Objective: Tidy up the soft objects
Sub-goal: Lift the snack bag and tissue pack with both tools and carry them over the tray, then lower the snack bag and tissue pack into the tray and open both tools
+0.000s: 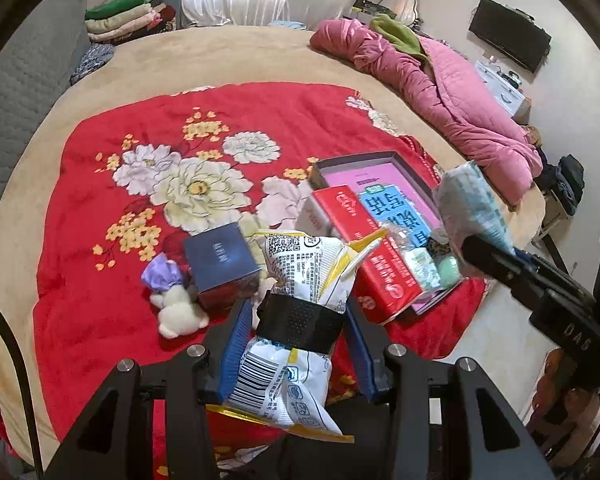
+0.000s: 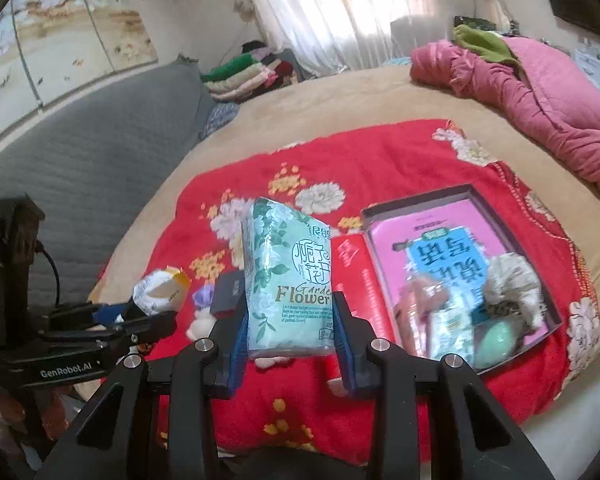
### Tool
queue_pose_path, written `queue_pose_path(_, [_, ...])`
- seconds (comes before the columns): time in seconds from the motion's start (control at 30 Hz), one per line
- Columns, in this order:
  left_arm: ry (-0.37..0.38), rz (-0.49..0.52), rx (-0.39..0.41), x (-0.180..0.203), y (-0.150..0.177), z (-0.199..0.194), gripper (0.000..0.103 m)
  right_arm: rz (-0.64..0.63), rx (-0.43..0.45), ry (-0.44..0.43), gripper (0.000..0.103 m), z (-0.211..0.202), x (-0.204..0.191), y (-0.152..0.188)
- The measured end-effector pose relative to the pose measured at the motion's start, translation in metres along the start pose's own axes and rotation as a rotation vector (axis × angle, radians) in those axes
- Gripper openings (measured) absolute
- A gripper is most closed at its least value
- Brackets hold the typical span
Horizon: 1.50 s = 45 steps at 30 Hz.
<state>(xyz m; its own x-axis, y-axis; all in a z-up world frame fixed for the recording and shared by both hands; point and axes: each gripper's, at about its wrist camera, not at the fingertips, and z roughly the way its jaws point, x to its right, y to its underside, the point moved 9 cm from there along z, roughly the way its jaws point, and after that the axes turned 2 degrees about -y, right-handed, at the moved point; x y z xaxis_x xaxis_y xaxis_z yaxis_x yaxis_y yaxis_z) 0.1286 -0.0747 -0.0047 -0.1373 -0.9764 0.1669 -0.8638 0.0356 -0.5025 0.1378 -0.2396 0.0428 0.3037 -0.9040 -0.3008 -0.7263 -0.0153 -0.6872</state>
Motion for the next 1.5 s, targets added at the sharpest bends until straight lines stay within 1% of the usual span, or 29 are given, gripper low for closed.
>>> queue_pose_path(0.1, [0.013, 0.014, 0.005, 0.015, -0.006, 0.0, 0.046, 0.024, 0.025, 0.012, 0.038, -0.014, 0.017, -0.008])
queue_pose_path(0.17, [0.025, 0.03, 0.007, 0.028, -0.01, 0.001, 0.046, 0.042, 0.051, 0.036, 0.038, -0.027, 0.034, -0.013])
queue_pose_path(0.37, [0.081, 0.07, -0.003, 0.072, -0.022, 0.01, 0.046, 0.094, 0.091, 0.14, 0.038, -0.059, 0.091, -0.024])
queue_pose_path(0.47, [0.107, 0.096, -0.018, 0.097, -0.027, 0.02, 0.046, 0.12, 0.102, 0.177, 0.038, -0.071, 0.117, -0.024])
queue_pose_path(0.67, [0.124, 0.152, -0.059, 0.14, -0.031, 0.05, 0.046, 0.167, 0.101, 0.201, 0.038, -0.08, 0.149, -0.018])
queue_pose_path(0.8, [0.128, 0.171, -0.087, 0.161, -0.035, 0.074, 0.046, 0.179, 0.089, 0.202, 0.038, -0.078, 0.159, -0.015])
queue_pose_path(0.93, [0.111, 0.183, -0.125, 0.173, -0.036, 0.102, 0.046, 0.176, 0.064, 0.187, 0.038, -0.07, 0.164, -0.013])
queue_pose_path(1.1, [0.086, 0.2, -0.158, 0.181, -0.033, 0.128, 0.046, 0.153, 0.024, 0.175, 0.038, -0.052, 0.168, -0.012])
queue_pose_path(1.3, [0.065, 0.212, -0.186, 0.183, -0.028, 0.151, 0.046, 0.173, -0.036, 0.157, 0.038, -0.025, 0.18, -0.01])
queue_pose_path(1.5, [0.044, 0.212, -0.182, 0.182, -0.032, 0.166, 0.046, 0.203, -0.071, 0.142, 0.038, -0.005, 0.195, -0.004])
